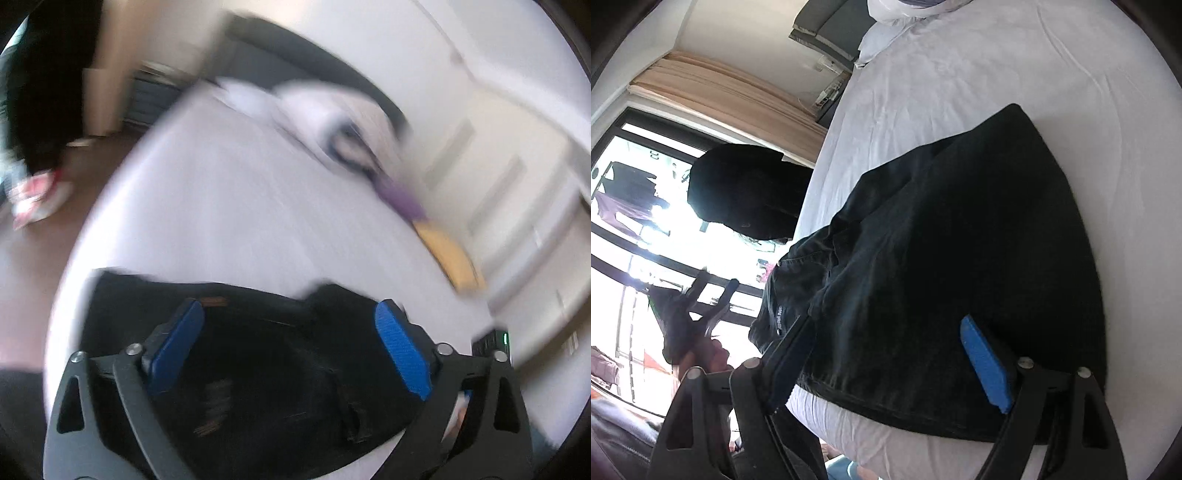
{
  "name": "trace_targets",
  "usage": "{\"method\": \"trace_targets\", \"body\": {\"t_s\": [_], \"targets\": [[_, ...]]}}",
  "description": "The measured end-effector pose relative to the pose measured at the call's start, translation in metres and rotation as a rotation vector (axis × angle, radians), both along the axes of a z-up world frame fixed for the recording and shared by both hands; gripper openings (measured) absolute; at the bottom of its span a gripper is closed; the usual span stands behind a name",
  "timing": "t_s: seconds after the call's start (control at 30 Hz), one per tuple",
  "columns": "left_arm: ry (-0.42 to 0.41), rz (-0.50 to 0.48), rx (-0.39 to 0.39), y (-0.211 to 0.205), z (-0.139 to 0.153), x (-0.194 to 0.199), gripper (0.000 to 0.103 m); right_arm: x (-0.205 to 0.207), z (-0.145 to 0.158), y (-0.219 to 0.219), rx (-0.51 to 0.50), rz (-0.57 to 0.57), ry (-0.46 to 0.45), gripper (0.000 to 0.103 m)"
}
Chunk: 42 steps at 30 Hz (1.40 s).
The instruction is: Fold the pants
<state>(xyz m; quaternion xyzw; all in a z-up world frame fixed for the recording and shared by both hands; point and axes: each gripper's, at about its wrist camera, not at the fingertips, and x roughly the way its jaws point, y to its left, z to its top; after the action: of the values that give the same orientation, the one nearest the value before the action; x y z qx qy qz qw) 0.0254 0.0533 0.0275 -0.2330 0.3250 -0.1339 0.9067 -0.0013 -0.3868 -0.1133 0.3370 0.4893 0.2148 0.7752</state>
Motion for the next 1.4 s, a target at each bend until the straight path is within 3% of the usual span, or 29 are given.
{"method": "trace_targets", "body": {"t_s": [0.17,0.27,0.37,0.57,0.77,0.9,1.1,1.27,1.4], "targets": [[0.14,0.256,-0.222,0.082,-0.036,-0.068,0.096,0.009,0.001,0.013,0.009,0.024,-0.009,0.084],[0.222,0.335,-0.292,0.096,-0.062,-0.082,0.096,0.013,-0.001,0.019,0.022,0.027,-0.013,0.084],[0.295,0.382,-0.42,0.099,-0.085,-0.08,0.096,0.014,0.0,0.02,0.02,0.024,-0.016,0.084],[0.388,0.391,-0.479,0.084,-0.119,-0.067,0.095,0.013,0.0,0.017,0.028,0.01,-0.02,0.083],[0.339,0.445,-0.55,0.087,-0.134,-0.056,0.091,0.014,0.0,0.015,0.033,0.013,-0.024,0.082],[0.335,0.432,-0.579,0.081,-0.149,-0.041,0.077,0.015,-0.001,0.012,0.04,0.006,-0.028,0.082],[0.375,0.477,-0.656,0.09,-0.167,-0.035,0.035,0.016,-0.002,0.012,0.047,-0.002,-0.036,0.081],[0.388,0.445,-0.721,0.094,-0.172,-0.026,0.027,0.018,-0.003,0.013,0.037,-0.006,-0.029,0.079],[0.37,0.414,-0.67,0.091,-0.153,-0.016,0.022,0.022,-0.004,0.02,-0.024,0.013,-0.001,0.077]]}}
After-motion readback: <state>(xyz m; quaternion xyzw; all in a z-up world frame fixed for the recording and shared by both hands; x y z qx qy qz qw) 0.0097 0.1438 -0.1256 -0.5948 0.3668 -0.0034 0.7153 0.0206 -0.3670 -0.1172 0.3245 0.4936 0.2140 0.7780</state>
